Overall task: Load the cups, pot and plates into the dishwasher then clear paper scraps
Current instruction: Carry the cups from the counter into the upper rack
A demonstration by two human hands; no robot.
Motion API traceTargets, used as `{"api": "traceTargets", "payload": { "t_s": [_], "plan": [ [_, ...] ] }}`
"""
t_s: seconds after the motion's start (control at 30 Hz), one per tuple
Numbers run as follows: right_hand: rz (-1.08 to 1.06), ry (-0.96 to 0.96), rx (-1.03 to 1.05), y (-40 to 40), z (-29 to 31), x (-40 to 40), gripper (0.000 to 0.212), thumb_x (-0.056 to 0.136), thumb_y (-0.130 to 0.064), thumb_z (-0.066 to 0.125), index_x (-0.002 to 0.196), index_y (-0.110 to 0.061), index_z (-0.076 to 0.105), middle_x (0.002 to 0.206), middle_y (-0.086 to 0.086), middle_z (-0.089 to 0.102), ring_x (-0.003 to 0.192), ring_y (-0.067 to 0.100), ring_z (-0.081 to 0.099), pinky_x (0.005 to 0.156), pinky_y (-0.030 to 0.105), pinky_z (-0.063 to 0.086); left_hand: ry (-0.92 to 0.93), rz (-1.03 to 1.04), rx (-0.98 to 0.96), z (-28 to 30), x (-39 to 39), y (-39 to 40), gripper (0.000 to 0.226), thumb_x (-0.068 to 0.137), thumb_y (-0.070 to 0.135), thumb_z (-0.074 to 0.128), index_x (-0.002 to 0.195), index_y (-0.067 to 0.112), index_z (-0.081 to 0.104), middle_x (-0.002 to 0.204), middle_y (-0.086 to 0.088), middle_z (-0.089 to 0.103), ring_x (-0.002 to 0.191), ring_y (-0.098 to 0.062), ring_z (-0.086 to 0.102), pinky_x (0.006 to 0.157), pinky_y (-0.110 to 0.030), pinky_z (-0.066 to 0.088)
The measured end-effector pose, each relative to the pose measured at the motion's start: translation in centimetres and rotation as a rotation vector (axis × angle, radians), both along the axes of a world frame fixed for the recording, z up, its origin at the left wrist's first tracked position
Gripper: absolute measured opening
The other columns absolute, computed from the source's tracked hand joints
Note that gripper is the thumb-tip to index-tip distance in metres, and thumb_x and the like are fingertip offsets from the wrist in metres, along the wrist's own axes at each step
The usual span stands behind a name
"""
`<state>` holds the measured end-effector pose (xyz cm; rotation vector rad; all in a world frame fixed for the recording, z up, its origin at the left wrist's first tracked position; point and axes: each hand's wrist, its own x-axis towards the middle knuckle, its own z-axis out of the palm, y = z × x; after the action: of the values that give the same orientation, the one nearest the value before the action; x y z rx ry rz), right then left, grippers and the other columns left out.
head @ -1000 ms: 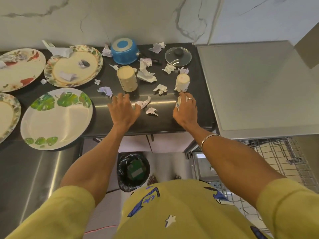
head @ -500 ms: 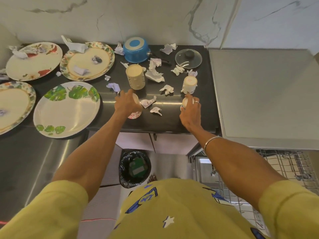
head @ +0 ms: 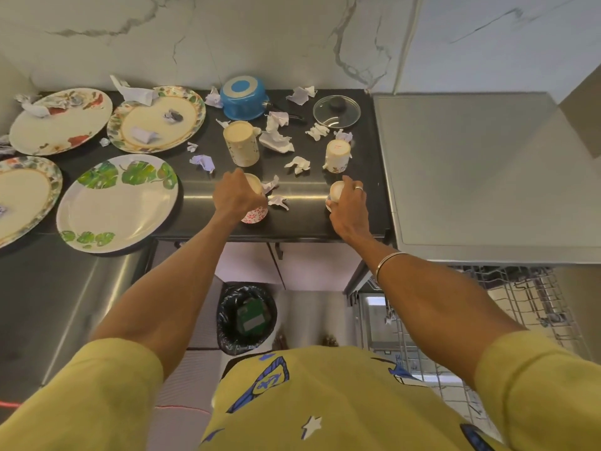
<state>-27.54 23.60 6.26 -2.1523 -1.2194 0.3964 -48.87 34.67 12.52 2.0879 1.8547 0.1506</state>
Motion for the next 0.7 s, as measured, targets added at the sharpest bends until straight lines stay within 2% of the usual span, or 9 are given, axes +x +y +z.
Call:
{"api": "traceTargets", "payload": {
  "t_s": [0.33,0.47,0.57,0.7],
  "plan": [
    [-0.147,-0.036,0.001,-8.6,0.7,-0.6,0.055,0.091,-0.029,0.067,0.136,-0.013,0.042,0.135,0.013,0.044,0.121,0.031,0.049,0.089,0.033,0.049,-0.04,-0.307,0.033,-0.1,4.0,-6.0,0.083,0.056,0.052,0.085,0.121,0.009,0.056,0.113,-0.012,0.063,0.103,-0.032,0.06,0.081,-0.044,0.055],
    [-0.263,-0.074,-0.031,-12.5,0.9,-2.9,0.054,0.09,-0.032,0.069,0.133,-0.013,0.043,0.132,0.012,0.045,0.121,0.031,0.049,0.09,0.039,0.051,-0.045,-0.439,0.028,0.1,4.1,-9.2,0.08,0.057,0.048,0.086,0.12,0.009,0.056,0.114,-0.013,0.062,0.103,-0.032,0.06,0.081,-0.043,0.055],
    [-0.32,-0.015,-0.032,-15.9,0.5,-5.7,0.055,0.09,-0.03,0.069,0.134,-0.01,0.041,0.137,0.013,0.042,0.127,0.034,0.043,0.096,0.045,0.049,-0.027,-0.53,0.006,-0.4,3.5,-11.9,0.082,0.058,0.044,0.086,0.125,0.01,0.054,0.119,-0.013,0.06,0.111,-0.034,0.058,0.083,-0.041,0.051],
    [-0.454,-0.003,-0.106,-21.3,-0.3,-9.3,0.061,0.091,-0.032,0.068,0.138,-0.01,0.038,0.139,0.014,0.041,0.127,0.034,0.044,0.098,0.05,0.049,-0.002,-0.676,-0.002,-1.7,2.5,-15.9,0.085,0.055,0.048,0.085,0.124,0.008,0.055,0.119,-0.013,0.062,0.109,-0.034,0.06,0.081,-0.041,0.053]
  ]
}}
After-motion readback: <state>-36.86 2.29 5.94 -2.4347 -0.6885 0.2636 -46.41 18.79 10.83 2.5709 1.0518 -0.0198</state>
